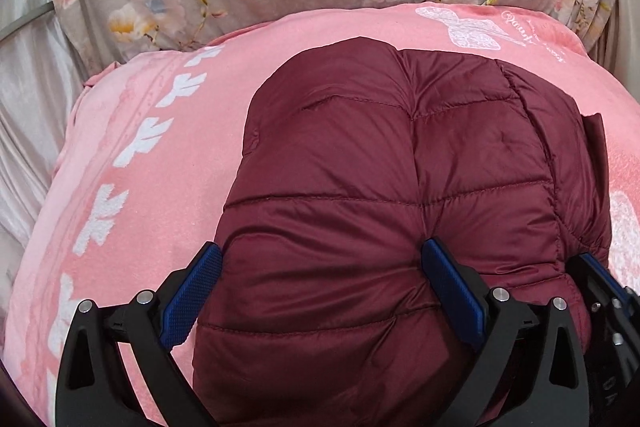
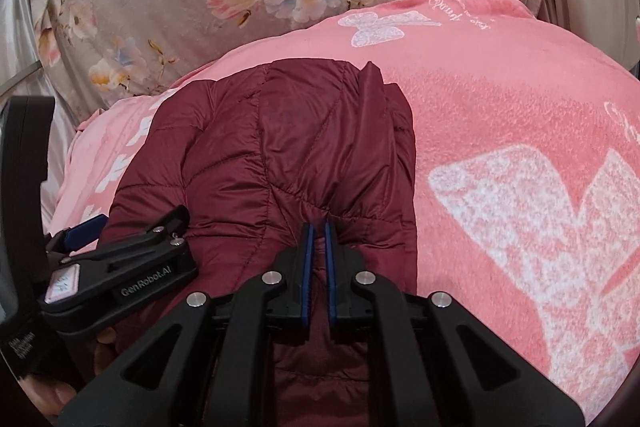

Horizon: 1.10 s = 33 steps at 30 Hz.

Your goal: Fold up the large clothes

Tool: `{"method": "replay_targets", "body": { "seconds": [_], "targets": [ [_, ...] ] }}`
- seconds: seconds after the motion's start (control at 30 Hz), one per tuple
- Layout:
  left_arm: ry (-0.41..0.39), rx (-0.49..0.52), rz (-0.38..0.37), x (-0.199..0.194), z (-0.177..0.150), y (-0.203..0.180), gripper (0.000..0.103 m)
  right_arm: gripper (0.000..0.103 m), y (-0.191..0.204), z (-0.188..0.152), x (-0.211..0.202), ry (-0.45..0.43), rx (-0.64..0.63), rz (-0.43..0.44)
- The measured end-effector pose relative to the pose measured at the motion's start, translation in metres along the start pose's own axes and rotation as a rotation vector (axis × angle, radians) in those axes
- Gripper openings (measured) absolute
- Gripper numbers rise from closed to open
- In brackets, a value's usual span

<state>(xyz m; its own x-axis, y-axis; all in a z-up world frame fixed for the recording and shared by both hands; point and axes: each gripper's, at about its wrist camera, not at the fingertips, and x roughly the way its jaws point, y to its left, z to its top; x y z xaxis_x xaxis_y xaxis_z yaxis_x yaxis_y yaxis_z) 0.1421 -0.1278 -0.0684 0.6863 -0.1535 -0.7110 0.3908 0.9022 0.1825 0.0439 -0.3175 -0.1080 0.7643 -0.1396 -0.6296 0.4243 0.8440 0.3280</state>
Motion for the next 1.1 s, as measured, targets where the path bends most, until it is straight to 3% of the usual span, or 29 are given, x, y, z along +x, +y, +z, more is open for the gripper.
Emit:
{"method": "replay_targets", "body": {
  "seconds": [0.23,0.3,0.37,0.53,0.6,0.73,0.8,1.03,1.1],
  "targets": [
    [0.033,-0.018,-0.018,-0.002,0.0,0.007,0.098,0.019,-0.013,0.0,-0.021,0.01,0.084,0.056],
    [0.048,-0.029,-0.027,-0.004,-0.002,0.01,0.098,0.051,-0.013,0.001,-0.031,-0.009,0.085,0.04],
    [0.072,-0.053,-0.055,-0.008,-0.003,0.017,0.098,0.062,-0.014,0.002,-0.041,-0.036,0.079,0.022],
    [0.173,-0.181,-0.238,-0.01,-0.012,0.055,0.098,0.07,-0.026,0.002,-0.034,0.032,0.098,0.06],
    [0.236,-0.289,-0.339,-0.001,-0.019,0.082,0.098,0.074,-0.035,-0.002,-0.025,0.078,0.145,0.105],
    [0.295,-0.46,-0.447,0.018,-0.033,0.123,0.098,0.079,-0.05,-0.01,-0.008,0.148,0.271,0.218],
    [0.33,-0.525,-0.541,0.029,-0.039,0.133,0.098,0.081,-0.053,-0.011,-0.003,0.155,0.304,0.26],
    [0.295,-0.426,-0.593,0.032,-0.03,0.107,0.098,0.082,-0.043,-0.002,0.013,0.202,0.292,0.364],
    [0.294,-0.376,-0.619,0.033,-0.023,0.094,0.096,0.072,-0.037,0.001,0.019,0.215,0.279,0.38]
  ]
}}
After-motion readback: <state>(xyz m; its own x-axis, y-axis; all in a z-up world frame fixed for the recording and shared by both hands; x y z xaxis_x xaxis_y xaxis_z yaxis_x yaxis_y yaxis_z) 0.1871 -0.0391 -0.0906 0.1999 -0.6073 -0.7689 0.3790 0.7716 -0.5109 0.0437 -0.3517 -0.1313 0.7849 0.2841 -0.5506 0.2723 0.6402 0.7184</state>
